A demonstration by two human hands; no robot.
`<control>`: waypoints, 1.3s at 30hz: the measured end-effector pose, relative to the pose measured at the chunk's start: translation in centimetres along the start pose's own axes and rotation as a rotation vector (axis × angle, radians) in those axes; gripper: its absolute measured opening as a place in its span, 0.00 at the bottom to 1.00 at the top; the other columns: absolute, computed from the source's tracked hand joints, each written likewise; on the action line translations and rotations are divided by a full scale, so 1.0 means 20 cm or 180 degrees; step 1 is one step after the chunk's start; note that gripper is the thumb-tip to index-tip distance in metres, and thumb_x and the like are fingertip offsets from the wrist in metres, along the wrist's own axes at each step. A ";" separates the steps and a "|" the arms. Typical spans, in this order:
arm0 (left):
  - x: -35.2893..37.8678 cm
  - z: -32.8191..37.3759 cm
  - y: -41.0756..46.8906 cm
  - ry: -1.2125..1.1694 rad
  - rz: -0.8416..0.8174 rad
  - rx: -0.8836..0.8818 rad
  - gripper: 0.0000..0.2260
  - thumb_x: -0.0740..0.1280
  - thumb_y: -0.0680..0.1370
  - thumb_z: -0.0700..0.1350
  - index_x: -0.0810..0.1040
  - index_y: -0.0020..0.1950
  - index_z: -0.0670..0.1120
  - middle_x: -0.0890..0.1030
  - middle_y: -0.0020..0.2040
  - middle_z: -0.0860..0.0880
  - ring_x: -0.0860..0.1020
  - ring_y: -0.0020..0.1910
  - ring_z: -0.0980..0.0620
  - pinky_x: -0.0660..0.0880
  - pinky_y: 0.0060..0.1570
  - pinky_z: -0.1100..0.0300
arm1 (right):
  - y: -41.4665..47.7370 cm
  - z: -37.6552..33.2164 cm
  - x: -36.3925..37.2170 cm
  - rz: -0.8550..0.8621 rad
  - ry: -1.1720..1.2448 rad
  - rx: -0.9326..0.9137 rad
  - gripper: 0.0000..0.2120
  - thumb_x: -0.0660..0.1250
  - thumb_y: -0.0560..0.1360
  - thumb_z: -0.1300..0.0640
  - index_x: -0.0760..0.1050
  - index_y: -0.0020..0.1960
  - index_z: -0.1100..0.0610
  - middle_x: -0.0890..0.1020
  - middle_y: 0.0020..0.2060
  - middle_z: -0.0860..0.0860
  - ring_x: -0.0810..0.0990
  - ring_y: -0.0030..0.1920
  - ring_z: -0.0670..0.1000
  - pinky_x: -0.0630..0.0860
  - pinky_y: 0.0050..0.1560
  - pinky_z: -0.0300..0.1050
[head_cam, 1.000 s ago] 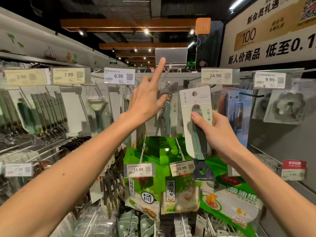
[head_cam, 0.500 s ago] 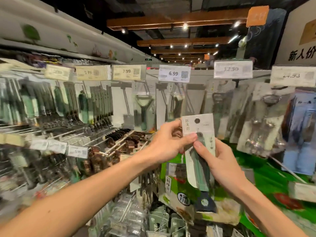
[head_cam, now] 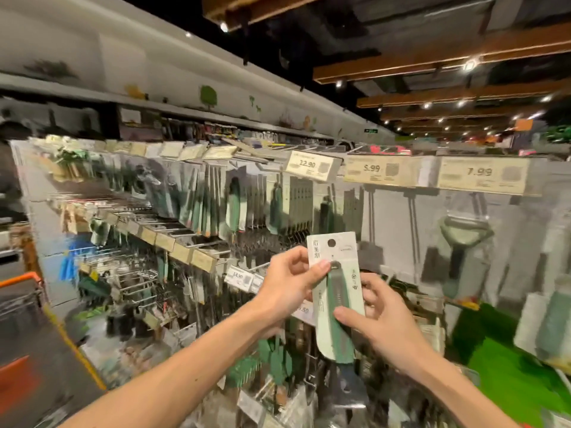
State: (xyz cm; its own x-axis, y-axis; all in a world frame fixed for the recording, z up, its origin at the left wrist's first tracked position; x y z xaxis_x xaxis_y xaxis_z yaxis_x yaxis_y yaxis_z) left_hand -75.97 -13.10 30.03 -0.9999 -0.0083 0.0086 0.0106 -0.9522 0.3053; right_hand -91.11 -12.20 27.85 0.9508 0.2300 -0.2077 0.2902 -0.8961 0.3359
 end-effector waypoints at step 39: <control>-0.86 0.25 0.75 0.1759 0.0462 0.1959 0.14 0.63 0.82 0.53 0.76 0.67 0.57 0.75 0.57 0.51 0.75 0.52 0.54 0.71 0.54 0.60 | 0.95 -0.25 0.72 0.1249 -0.0834 -0.0861 0.23 0.71 0.76 0.58 0.71 0.67 0.42 0.72 0.56 0.27 0.71 0.62 0.32 0.73 0.67 0.54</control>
State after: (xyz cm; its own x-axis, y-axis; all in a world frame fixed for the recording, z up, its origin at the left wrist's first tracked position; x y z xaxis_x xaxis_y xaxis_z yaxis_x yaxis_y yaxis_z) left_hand -58.49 -25.77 39.32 -0.8455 -0.4189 -0.3311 -0.0198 -0.5950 0.8035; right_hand -71.44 -23.98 35.91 0.9444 -0.2353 -0.2295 -0.0304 -0.7579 0.6516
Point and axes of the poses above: each hand's wrist, its own y-axis towards the middle knuckle, its own x-axis out of the palm, z = x × y, the point moved 8 cm from there along y, towards the middle knuckle
